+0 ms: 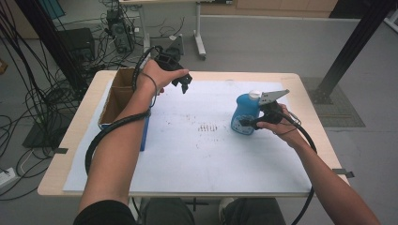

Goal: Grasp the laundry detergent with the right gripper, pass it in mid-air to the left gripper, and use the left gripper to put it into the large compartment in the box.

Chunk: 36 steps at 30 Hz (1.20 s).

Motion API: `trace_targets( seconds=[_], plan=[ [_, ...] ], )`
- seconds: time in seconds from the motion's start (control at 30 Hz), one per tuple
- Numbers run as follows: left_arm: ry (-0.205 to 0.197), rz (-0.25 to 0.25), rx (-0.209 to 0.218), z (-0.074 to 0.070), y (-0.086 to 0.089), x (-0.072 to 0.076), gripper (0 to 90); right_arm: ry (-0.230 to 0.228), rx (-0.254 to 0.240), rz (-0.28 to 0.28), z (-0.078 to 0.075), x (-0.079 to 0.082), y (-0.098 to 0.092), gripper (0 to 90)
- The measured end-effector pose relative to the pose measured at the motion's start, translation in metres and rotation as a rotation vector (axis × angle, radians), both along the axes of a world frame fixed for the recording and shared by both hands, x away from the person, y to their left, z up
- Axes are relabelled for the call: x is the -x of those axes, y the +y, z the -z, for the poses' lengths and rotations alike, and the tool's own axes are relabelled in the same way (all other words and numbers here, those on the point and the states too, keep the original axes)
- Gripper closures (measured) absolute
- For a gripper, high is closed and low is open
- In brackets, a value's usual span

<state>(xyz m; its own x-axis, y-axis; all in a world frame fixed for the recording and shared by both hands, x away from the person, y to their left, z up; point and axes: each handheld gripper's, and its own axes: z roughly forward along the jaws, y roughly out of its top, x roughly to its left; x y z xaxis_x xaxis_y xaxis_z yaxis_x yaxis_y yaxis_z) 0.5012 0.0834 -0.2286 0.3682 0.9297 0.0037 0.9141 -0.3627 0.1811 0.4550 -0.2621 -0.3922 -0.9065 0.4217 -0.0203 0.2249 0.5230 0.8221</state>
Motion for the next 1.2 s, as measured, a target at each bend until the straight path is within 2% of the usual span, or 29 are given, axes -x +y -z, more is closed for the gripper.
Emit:
trace_targets(
  seconds=[0.27, 1.2],
  plan=[
    [0.000, 0.000, 0.001, -0.0005, -0.0006, -0.0005, 5.7, -0.007, -0.002, 0.002, 0.0022, -0.0015, -0.0023, 40.2],
    [-0.011, -0.002, -0.004, -0.0051, -0.0014, -0.0003, 5.6, -0.006, -0.002, -0.005, 0.0021, -0.0024, -0.0025, 41.7]
  ],
)
